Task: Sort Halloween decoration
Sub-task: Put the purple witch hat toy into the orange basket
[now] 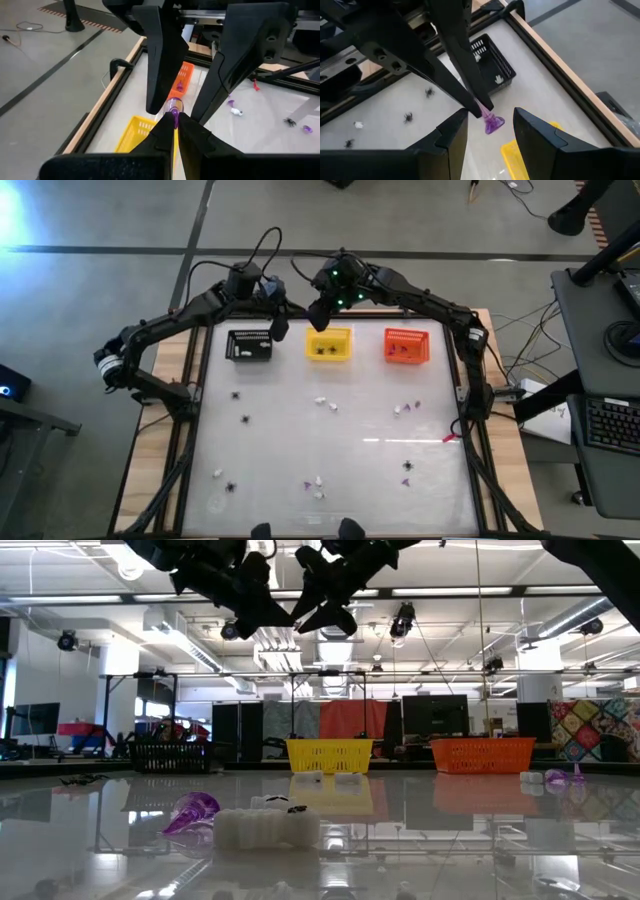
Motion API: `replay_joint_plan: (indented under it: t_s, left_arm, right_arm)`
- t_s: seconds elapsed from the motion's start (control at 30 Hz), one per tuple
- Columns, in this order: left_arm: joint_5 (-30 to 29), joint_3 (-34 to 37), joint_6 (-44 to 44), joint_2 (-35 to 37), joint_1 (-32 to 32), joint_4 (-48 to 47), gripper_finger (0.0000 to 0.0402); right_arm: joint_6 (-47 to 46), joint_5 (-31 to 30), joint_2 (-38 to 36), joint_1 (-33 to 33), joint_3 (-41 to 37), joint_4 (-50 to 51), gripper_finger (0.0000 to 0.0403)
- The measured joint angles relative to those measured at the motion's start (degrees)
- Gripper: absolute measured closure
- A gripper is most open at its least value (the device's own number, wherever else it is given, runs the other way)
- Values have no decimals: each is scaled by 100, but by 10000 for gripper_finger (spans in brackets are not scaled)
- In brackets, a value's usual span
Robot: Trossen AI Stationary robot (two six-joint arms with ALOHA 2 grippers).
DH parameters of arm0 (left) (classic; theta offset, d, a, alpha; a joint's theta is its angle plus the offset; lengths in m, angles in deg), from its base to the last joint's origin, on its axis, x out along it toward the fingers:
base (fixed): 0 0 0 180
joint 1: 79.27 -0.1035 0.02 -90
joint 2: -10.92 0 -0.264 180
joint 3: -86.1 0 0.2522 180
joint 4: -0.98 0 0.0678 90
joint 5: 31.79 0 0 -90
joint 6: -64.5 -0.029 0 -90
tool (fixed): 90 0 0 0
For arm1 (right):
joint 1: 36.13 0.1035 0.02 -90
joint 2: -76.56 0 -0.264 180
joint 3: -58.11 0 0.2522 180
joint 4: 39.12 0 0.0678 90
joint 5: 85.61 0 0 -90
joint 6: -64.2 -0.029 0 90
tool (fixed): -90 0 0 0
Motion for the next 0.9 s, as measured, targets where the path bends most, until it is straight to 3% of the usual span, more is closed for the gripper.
replay_joint_plan:
  t_s: [0.4,0.9]
  left_arm:
    - [478,4,48,-1,2,5,401]
    - [697,4,210,1,2,20,401]
  right_arm:
    - [61,557,0,0,-81,-30,264]
    - [181,735,0,61,-83,-4,350]
